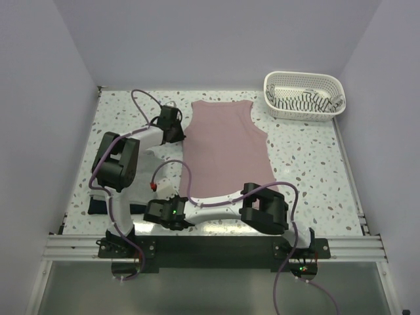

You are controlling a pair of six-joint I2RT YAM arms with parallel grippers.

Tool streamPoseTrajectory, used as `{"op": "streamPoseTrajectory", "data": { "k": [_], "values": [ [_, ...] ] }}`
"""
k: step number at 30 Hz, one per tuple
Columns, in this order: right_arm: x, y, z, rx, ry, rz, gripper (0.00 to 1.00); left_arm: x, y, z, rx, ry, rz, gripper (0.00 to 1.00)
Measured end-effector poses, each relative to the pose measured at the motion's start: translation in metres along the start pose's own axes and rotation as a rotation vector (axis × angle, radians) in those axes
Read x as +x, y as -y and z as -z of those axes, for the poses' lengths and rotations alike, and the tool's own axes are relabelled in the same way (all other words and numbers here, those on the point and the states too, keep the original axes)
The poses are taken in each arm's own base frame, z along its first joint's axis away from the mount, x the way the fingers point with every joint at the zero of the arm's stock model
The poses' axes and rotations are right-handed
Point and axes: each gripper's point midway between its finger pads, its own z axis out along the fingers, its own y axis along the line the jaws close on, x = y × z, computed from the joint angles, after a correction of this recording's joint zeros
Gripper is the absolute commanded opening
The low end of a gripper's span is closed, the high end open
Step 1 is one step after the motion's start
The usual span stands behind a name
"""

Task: Fold and stack the tank tops
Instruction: Fold the tank top

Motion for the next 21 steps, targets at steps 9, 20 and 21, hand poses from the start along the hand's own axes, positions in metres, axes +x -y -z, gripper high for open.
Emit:
{"op": "streamPoseTrajectory", "data": {
  "k": [9, 20, 21],
  "values": [
    [0.011, 0.011, 0.03, -0.116, -0.057, -0.026, 0.0, 0.01, -0.008, 0.012, -0.012, 0.002, 0.039, 0.02],
    [-0.006, -0.01, 0.05, -0.252, -0.057, -0.085, 0.0, 0.015, -0.035, 0.026, -0.164, -0.002, 0.074, 0.0],
    [-0.007, -0.01, 0.051, -0.26, -0.059, -0.09, 0.0, 0.015, -0.037, 0.027, -0.177, -0.006, 0.072, 0.0]
  ]
}}
